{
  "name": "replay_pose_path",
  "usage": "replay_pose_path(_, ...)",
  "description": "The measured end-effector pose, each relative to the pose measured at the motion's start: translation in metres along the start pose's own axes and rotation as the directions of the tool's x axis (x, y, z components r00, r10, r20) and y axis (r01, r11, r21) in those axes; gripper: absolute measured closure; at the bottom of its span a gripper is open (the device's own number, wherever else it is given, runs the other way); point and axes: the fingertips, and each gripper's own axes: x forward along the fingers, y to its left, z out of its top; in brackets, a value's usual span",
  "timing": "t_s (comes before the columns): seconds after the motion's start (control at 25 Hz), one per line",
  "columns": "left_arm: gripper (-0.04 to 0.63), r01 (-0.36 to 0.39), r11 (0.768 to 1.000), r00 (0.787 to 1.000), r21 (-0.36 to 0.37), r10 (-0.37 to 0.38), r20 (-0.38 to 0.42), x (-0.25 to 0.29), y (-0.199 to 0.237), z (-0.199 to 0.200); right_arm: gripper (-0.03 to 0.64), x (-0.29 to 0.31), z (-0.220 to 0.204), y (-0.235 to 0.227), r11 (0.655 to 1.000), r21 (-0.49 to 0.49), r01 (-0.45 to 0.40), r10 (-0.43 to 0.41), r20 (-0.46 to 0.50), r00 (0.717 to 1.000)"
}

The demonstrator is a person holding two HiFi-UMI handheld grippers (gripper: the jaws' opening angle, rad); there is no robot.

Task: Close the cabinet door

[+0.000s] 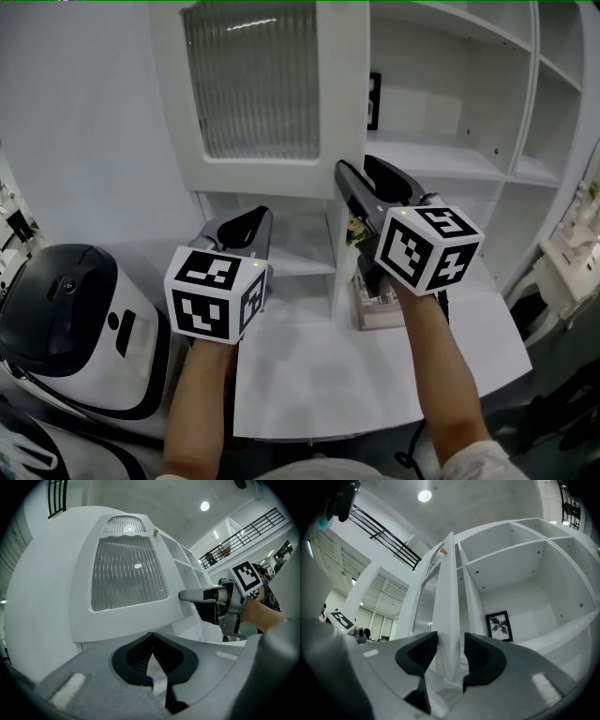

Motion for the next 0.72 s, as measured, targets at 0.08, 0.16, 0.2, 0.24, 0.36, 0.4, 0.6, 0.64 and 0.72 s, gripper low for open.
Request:
replay_pose_path(0.08,0.595,-0.002,1.000,1.000,-0.001,0.002,0.001,0.005,0.002,-0.001,0.433,0.004,-0.001,-0.004,1.000,-0.005,0.000,0.000,0.000,1.000)
replay_pose_path(0.16,0.595,-0.001,1.000,1.000,0.001,0.001,0.002,0.009,0.004,-0.002,0.431,0.008,-0.003,-0.007,1.000,-0.003,-0.003,0.003,-0.001,1.000)
replay_pose_path(0.2,0.595,0.000,1.000,1.000,0.002,0.000,0.002,0.012,0.004,-0.002,0.430,0.010,-0.003,-0.009,1.000,-0.004,-0.002,0.002,-0.001,1.000)
replay_pose_path(0.24,0.595,0.002,1.000,1.000,0.003,-0.002,0.003,0.014,0.005,-0.002,0.430,0.013,-0.003,-0.012,1.000,-0.007,0.000,0.000,-0.002,1.000)
replay_pose_path(0.36,0.595,0.008,1.000,1.000,0.006,-0.008,0.006,0.022,0.006,-0.001,0.430,0.020,-0.004,-0.017,1.000,-0.024,0.010,-0.010,-0.003,1.000)
replay_pose_path(0.4,0.595,0.010,1.000,1.000,0.006,-0.010,0.007,0.024,0.006,-0.001,0.431,0.022,-0.005,-0.019,0.999,-0.030,0.012,-0.012,-0.004,1.000)
replay_pose_path(0.6,0.595,0.020,1.000,1.000,0.012,-0.020,0.013,0.033,0.007,0.001,0.430,0.033,-0.007,-0.026,0.999,-0.044,0.018,-0.019,-0.006,1.000)
replay_pose_path(0.64,0.595,0.020,1.000,1.000,0.014,-0.020,0.012,0.034,0.008,0.001,0.430,0.034,-0.008,-0.027,0.999,-0.046,0.021,-0.021,-0.005,1.000)
replay_pose_path(0.72,0.595,0.019,1.000,1.000,0.015,-0.019,0.013,0.037,0.009,0.000,0.430,0.037,-0.009,-0.029,0.998,-0.052,0.025,-0.026,-0.005,1.000)
